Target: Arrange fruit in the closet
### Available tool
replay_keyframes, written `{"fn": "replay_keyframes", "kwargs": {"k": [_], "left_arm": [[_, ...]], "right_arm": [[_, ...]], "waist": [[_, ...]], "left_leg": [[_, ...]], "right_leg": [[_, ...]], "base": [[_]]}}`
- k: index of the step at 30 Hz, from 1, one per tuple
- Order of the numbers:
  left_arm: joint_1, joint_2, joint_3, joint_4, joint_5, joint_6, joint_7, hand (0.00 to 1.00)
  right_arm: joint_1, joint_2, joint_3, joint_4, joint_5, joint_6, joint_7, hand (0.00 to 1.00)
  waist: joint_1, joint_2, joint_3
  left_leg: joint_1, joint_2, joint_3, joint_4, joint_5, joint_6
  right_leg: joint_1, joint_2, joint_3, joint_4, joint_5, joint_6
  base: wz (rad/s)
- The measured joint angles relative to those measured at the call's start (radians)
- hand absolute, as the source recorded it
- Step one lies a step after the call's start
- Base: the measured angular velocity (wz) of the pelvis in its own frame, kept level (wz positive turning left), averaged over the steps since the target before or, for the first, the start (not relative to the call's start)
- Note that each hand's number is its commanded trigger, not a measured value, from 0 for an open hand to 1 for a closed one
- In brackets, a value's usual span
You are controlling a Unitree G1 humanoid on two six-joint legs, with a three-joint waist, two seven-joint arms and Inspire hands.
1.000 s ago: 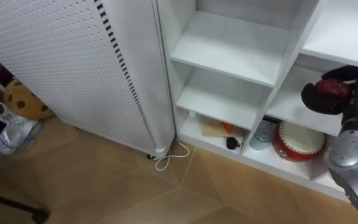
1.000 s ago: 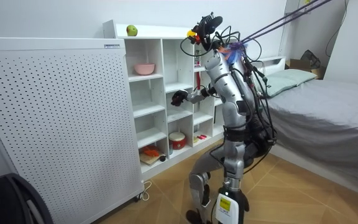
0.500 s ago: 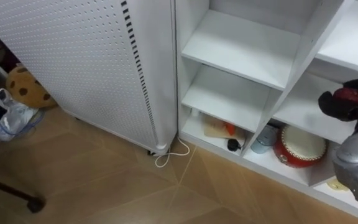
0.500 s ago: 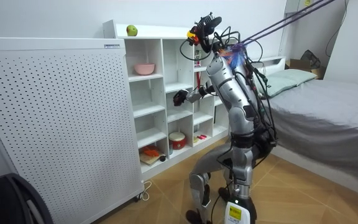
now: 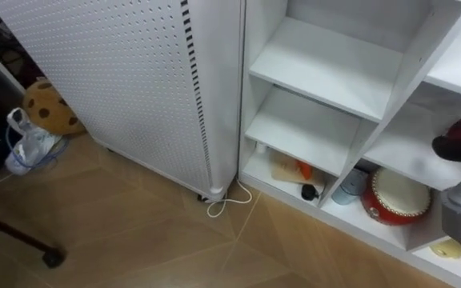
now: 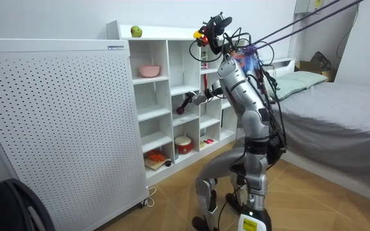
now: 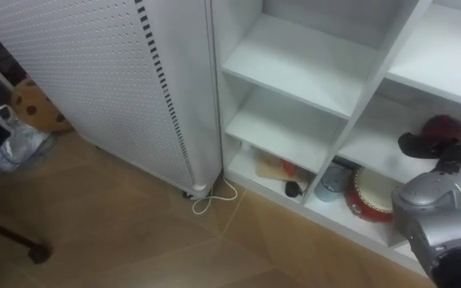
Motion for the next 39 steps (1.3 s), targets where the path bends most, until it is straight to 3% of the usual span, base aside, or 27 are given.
{"fn": "replay_keyframes", "kwargs": {"k": [15,21,25,30,32,35,38,39], "left_arm": [[0.035,0.008,0.001,-0.023,0.000,-0.003,0.000,0.00],[0.036,0.008,0.000,-0.024,0.002,-0.004,-0.002,0.00],[0.038,0.007,0.000,-0.025,0.001,-0.005,-0.037,0.00],[0.039,-0.015,-0.002,-0.024,0.000,-0.009,-0.071,0.00],[0.032,-0.032,-0.001,-0.020,0.001,-0.028,-0.093,0.00],[0.032,-0.041,-0.001,-0.007,0.001,-0.046,-0.101,0.00],[0.031,-0.064,-0.005,0.023,0.002,-0.059,-0.125,0.00],[0.029,-0.068,-0.004,0.025,0.003,-0.062,-0.130,0.00]], "right_arm": [[0.001,-0.024,-0.001,0.019,0.069,-0.022,0.000,0.00],[0.024,-0.025,-0.004,0.025,0.040,-0.023,0.054,0.00],[0.069,-0.025,-0.004,0.016,0.023,-0.028,0.150,0.00],[0.221,-0.026,-0.007,-0.067,-0.171,-0.057,0.262,0.00],[0.312,-0.025,-0.007,-0.115,-0.273,-0.083,0.325,0.00],[0.436,-0.025,-0.001,-0.175,-0.349,-0.088,0.389,0.00],[0.670,0.022,-0.004,-0.223,-0.437,-0.097,0.502,0.00],[0.701,0.035,-0.004,-0.224,-0.450,-0.096,0.519,0.00]], "waist": [[0.014,0.005,0.0005],[0.011,0.022,0.0036],[0.011,0.048,0.0022],[0.011,0.065,0.0000],[0.010,0.080,-0.0063],[0.014,0.083,-0.0084],[0.000,0.104,-0.0244],[-0.006,0.105,-0.0259]], "left_leg": [[0.003,-0.002,-0.002,0.000,0.001,-0.002],[0.035,-0.002,-0.004,-0.005,-0.006,0.002],[0.095,0.000,-0.006,-0.005,-0.028,0.005],[0.181,0.001,0.023,-0.022,-0.052,0.019],[0.214,0.008,0.030,-0.044,-0.055,0.021],[0.269,0.020,0.046,-0.072,-0.059,0.027],[0.379,0.027,0.045,-0.152,-0.057,0.029],[0.396,0.028,0.046,-0.166,-0.055,0.030]], "right_leg": [[0.004,0.000,-0.002,0.000,-0.001,0.001],[0.045,-0.003,-0.012,-0.017,-0.002,0.003],[0.113,0.005,-0.013,-0.041,-0.001,0.015],[0.183,0.006,0.009,-0.064,-0.007,0.036],[0.218,0.021,0.009,-0.098,0.002,0.043],[0.266,0.033,0.016,-0.133,0.010,0.044],[0.384,0.063,0.008,-0.237,0.035,0.060],[0.401,0.067,0.008,-0.255,0.039,0.062]], "base": [[0.00],[-0.01],[-0.07],[-0.09],[-0.11],[-0.12],[-0.04],[-0.04]]}}
